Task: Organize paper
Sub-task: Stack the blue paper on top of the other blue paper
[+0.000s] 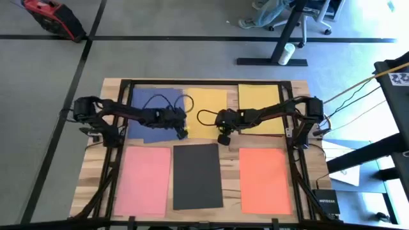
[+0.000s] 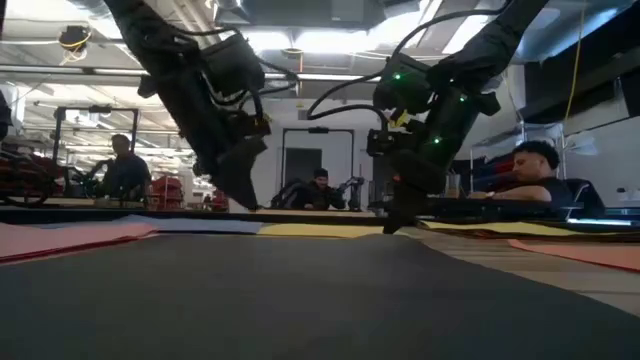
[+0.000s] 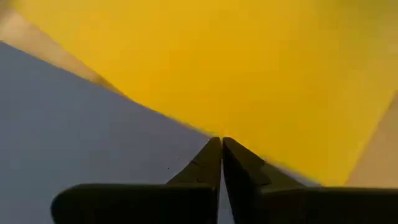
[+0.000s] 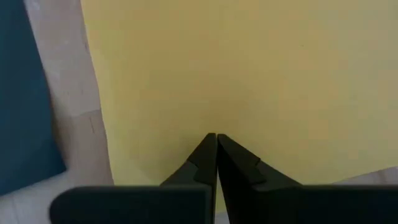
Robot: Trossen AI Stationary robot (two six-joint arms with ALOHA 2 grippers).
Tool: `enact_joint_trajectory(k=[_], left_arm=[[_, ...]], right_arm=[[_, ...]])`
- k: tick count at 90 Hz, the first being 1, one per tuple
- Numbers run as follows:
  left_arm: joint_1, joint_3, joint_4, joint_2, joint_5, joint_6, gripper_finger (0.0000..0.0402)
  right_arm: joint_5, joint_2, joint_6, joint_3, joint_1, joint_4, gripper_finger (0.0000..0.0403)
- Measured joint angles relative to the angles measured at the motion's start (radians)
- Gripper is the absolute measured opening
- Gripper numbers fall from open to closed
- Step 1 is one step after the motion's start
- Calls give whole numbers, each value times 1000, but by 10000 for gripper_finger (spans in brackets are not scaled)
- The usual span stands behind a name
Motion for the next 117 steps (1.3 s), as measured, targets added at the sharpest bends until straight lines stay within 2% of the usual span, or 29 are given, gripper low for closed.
enact_joint_trajectory(k=[27, 57, 70, 85, 117], left_arm=[[-48, 3, -163, 8, -77, -44, 0], [-48, -2, -297, -68, -95, -59, 0], [-60, -2, -259, -110, -77, -66, 0], [-78, 0, -179, -118, 58, -53, 0], [-88, 0, -156, -41, 66, -77, 0]], right_arm=[[0, 0, 0, 1, 0, -12, 0], [0, 0, 0, 1, 0, -16, 0], [0, 0, 0, 1, 0, -16, 0], [0, 0, -1, 1, 0, -16, 0], [0, 0, -1, 0, 0, -16, 0]])
